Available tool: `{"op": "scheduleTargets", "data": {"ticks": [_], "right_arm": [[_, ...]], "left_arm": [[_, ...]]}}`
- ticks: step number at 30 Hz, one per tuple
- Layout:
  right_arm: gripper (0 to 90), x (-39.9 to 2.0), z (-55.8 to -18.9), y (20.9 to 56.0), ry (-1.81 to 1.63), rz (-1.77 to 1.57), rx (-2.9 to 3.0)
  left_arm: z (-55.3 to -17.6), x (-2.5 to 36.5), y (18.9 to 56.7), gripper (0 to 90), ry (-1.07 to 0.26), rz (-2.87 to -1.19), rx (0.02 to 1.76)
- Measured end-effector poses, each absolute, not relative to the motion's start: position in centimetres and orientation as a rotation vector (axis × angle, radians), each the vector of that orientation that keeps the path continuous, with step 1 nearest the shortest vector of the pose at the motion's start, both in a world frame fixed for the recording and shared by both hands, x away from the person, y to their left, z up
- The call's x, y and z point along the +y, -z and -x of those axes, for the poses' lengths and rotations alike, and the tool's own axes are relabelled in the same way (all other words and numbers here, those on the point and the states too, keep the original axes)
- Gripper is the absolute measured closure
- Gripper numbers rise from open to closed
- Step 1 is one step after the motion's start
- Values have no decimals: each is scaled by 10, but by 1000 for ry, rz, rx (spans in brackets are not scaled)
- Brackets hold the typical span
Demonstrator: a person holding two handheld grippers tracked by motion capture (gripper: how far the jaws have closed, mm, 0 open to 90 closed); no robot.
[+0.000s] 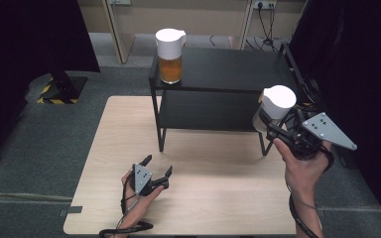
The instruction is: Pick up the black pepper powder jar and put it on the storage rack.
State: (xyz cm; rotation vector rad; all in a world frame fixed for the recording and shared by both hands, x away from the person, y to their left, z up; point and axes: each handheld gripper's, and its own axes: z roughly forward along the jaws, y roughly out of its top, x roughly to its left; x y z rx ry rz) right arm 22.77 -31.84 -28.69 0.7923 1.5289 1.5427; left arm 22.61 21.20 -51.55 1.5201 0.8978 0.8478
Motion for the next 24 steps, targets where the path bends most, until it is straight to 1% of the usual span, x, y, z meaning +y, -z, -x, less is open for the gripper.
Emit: {"op": "scheduleTargets", "data": {"ticks": [24], "right_arm": [[308, -312, -243, 247, -1587, -778, 1487]], "left_arm": [[-226, 212, 516, 146, -848, -1521, 896]]}}
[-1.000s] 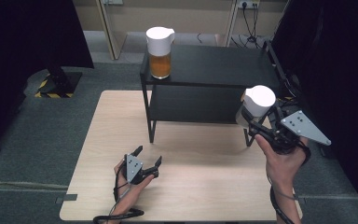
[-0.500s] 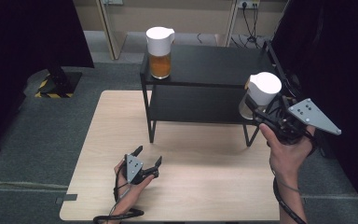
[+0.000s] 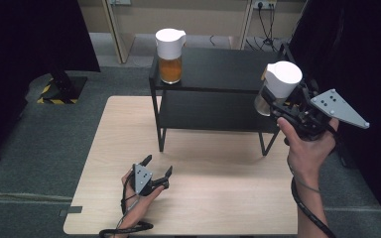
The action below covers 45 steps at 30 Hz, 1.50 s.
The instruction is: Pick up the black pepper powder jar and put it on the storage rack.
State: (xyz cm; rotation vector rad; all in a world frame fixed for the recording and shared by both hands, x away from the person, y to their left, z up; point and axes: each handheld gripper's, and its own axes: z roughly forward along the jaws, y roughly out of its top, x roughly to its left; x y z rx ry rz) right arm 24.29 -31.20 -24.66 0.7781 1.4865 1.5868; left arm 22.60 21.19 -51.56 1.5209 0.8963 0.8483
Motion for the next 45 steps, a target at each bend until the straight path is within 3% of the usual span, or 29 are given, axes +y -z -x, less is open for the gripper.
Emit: {"op": "scheduleTargets", "data": {"ticks": [45], "right_arm": [[307, -294, -302, 196, -1519, -910, 1418]], "left_arm": [[-226, 212, 516, 146, -847, -1518, 894]]}}
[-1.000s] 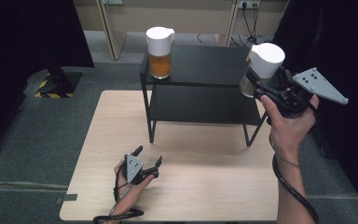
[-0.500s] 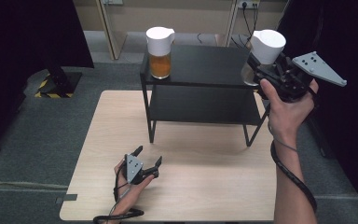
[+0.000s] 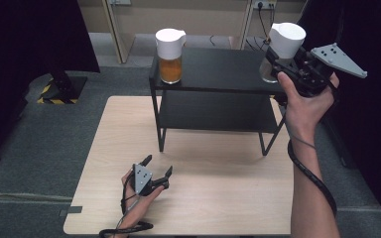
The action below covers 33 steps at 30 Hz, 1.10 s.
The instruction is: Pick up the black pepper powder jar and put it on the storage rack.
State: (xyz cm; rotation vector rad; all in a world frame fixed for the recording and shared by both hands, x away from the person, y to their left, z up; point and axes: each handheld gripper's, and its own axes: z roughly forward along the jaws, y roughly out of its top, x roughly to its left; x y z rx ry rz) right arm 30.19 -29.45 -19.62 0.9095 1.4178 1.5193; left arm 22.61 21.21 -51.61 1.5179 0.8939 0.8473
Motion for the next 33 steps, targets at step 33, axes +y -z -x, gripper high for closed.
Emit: {"op": "scheduleTargets", "data": {"ticks": [33], "right_arm": [[307, -284, -346, 211, -1391, -1081, 1393]], "left_arm": [[-226, 212, 516, 146, -847, -1521, 895]]}}
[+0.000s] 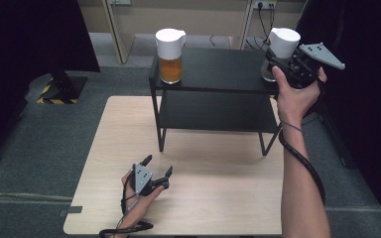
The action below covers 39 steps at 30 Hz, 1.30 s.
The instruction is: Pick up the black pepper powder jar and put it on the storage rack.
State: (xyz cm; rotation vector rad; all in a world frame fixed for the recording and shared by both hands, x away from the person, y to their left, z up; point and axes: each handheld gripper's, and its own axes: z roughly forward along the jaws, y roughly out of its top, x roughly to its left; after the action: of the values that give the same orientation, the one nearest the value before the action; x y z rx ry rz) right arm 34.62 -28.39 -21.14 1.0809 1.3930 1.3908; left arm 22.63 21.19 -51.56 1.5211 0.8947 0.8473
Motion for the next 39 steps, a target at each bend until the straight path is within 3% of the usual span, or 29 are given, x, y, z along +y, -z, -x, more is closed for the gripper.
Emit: {"op": "scheduleTargets", "data": {"ticks": [22, 32, 39], "right_arm": [[298, -283, -346, 216, -1399, -1061, 1394], [133, -286, -343, 218, -1420, -1093, 1381], [90, -292, -332, 224, -1431, -1083, 1400]], "left_arm": [[-226, 211, 516, 147, -848, -1521, 891], [-226, 211, 516, 146, -849, -1521, 890], [-226, 211, 516, 146, -850, -1524, 888]]}}
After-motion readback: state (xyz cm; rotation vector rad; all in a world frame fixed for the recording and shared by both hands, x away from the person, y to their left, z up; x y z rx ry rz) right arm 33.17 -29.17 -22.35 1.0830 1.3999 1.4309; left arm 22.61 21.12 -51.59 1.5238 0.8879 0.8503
